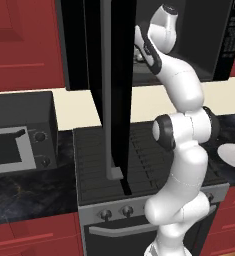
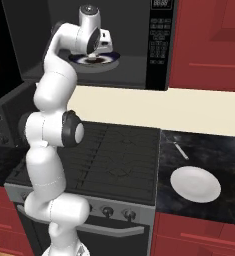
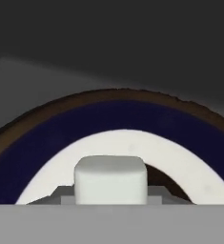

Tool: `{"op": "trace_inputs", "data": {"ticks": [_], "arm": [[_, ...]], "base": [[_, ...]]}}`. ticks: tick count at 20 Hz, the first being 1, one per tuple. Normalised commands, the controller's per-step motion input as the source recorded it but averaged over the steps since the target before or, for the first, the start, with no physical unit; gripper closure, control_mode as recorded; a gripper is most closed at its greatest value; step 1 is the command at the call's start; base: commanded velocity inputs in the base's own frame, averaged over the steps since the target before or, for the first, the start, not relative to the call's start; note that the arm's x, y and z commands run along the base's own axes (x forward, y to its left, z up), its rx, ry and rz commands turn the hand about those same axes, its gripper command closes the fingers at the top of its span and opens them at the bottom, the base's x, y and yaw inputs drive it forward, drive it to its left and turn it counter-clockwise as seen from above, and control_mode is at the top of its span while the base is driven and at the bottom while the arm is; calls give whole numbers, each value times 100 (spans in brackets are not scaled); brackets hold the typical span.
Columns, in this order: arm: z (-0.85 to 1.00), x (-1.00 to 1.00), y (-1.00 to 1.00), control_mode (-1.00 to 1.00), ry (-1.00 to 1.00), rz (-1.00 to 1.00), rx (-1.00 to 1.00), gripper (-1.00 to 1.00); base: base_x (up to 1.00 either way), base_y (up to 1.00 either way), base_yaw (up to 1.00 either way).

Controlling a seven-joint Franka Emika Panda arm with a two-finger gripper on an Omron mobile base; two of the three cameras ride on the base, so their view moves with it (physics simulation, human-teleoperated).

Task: Pick the marshmallow from the counter and place it in the microwave.

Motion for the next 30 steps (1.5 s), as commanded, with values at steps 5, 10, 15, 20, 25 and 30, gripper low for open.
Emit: {"op": "trace_inputs", "data": {"ticks": [5, 10, 15, 20, 25, 30], "arm": [[-10, -27, 0, -100, -4, 0, 0, -100], [-2, -24, -1, -100, -12, 0, 0, -100], [0, -57, -8, -100, -15, -4, 0, -100], [-2, -100, -13, -100, -15, -16, 1, -100], [0, -100, -3, -100, -7, -22, 9, -100], [0, -100, 0, -100, -6, -20, 11, -100]], "base": [[0, 0, 0], [0, 0, 0], [0, 0, 0], [0, 0, 0], [0, 0, 0], [0, 0, 0]]}}
